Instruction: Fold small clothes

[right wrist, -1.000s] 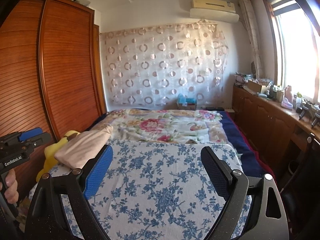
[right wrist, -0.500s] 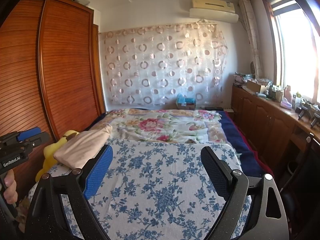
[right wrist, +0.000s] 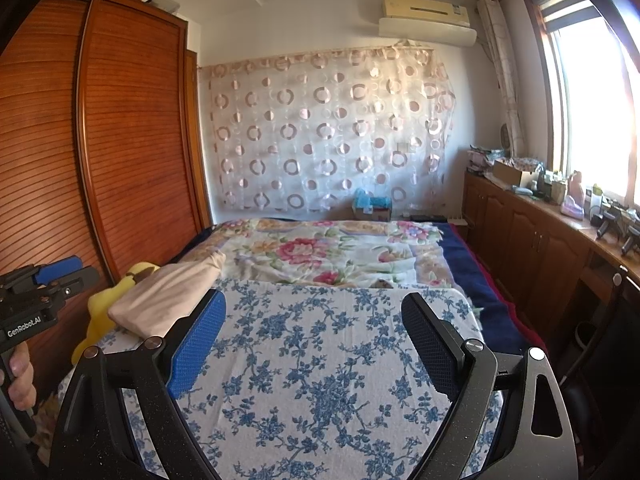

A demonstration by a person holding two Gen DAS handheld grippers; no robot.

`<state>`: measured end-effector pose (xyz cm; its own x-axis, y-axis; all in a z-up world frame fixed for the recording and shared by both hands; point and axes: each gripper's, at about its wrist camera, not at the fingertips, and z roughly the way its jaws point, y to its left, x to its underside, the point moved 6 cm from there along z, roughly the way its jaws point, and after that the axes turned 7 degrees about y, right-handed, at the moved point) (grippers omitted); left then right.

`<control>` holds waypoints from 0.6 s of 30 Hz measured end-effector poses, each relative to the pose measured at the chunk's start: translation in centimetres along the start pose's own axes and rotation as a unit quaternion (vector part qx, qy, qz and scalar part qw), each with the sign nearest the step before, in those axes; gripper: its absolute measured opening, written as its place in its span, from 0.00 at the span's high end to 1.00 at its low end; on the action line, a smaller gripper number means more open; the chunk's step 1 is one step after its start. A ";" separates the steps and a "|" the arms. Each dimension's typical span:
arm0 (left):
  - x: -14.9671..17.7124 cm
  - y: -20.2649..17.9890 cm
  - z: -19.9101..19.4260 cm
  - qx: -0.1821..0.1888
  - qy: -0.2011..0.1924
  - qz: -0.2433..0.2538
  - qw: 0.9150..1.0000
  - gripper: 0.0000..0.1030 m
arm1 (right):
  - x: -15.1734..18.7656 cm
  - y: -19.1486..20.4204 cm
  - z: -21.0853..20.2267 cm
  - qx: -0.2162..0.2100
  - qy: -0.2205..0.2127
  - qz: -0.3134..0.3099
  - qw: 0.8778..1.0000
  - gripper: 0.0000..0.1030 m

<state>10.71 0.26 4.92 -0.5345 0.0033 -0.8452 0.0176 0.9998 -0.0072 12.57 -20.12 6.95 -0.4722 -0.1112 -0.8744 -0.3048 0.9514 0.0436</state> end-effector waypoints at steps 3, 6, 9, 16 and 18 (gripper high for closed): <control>0.0 0.0 0.1 0.000 0.000 0.000 1.000 0.55 | 0.0 0.0 0.1 0.000 0.000 0.000 1.000 0.11; 0.1 0.0 0.0 0.000 0.000 0.000 1.000 0.55 | 0.0 0.0 0.1 0.000 0.000 0.000 1.000 0.11; 0.1 0.0 0.1 0.000 0.000 0.000 1.000 0.55 | 0.0 0.0 0.0 0.000 0.000 0.000 1.000 0.12; 0.1 -0.1 0.0 0.000 -0.001 0.000 1.000 0.55 | 0.0 0.0 0.1 0.000 0.000 0.000 1.000 0.11; 0.2 -0.1 0.1 0.000 0.000 0.000 1.000 0.55 | 0.1 0.0 0.0 0.000 0.000 0.000 1.000 0.12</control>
<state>10.71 0.18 4.72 -0.5338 0.0041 -0.8456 0.0184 0.9998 -0.0067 12.51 -20.14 6.90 -0.4727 -0.1103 -0.8743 -0.3043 0.9515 0.0445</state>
